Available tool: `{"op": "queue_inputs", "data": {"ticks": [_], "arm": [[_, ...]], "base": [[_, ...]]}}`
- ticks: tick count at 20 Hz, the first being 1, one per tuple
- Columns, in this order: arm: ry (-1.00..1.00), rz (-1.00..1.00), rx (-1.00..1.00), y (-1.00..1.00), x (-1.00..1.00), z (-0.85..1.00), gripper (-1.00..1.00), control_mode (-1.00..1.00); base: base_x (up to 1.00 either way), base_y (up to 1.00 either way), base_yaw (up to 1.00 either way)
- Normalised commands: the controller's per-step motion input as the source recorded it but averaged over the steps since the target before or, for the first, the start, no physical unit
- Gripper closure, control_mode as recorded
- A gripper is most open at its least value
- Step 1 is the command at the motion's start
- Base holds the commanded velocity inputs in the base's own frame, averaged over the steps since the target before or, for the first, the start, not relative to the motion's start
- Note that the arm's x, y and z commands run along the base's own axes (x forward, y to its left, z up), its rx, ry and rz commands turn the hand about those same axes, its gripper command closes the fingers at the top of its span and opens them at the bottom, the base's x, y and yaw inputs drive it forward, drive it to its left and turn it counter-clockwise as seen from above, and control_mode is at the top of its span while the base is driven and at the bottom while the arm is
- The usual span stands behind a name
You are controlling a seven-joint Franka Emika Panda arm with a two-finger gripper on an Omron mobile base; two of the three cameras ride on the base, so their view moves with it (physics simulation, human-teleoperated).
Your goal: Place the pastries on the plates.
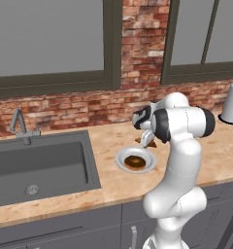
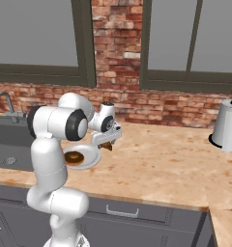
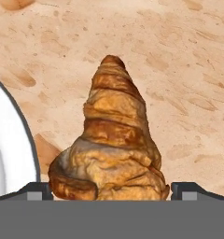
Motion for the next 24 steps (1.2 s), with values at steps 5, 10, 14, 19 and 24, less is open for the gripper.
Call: {"op": "queue_inputs", "data": {"ticks": [5, 10, 14, 19, 24], "arm": [[0.0, 0.01, 0.0, 0.0, 0.0, -0.11, 1.0, -1.0], [0.0, 0.0, 0.0, 0.0, 0.0, -0.02, 1.0, -1.0], [0.0, 0.0, 0.0, 0.0, 0.0, 0.0, 1.0, -1.0], [0.0, 0.0, 0.0, 0.0, 0.0, 0.0, 1.0, -1.0], [0.0, 0.0, 0.0, 0.0, 0.0, 0.11, 1.0, -1.0]], "base": [[0.0, 0.0, 0.0], [0.0, 0.0, 0.0], [0.0, 0.0, 0.0], [0.0, 0.0, 0.0], [0.0, 0.0, 0.0]]}}
